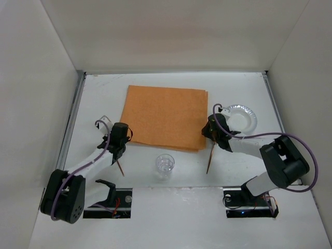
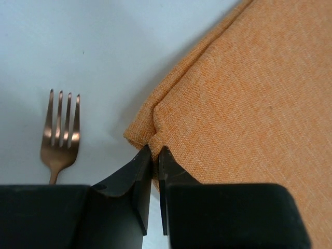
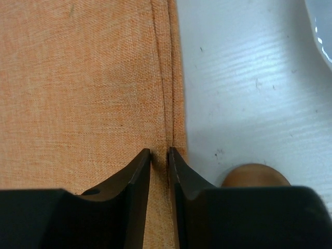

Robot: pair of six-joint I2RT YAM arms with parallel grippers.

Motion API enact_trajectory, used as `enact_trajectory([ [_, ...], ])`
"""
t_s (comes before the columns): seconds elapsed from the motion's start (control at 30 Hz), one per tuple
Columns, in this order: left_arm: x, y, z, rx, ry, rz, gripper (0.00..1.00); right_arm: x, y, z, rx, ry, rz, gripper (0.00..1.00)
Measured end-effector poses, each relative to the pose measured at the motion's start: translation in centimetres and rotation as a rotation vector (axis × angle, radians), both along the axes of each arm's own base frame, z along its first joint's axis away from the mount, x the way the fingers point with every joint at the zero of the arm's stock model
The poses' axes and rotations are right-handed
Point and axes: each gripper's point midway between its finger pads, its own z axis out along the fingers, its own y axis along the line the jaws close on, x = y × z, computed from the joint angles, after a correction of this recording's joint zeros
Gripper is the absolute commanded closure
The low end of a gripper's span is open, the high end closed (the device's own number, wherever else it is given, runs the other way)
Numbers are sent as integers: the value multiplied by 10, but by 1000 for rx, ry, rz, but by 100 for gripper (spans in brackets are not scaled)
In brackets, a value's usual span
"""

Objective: Set the dinner table for one person

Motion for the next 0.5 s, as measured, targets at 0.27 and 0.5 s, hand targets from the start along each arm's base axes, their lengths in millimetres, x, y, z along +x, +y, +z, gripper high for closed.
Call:
enact_trajectory([
  [0.27,-32,-13,-3,-14,20,-40,95,-14,-3,-4,12,24,0,88],
  [0.5,-52,-13,-20,-29,62,-33,95,-22,-8,9,23,10,-3,91],
])
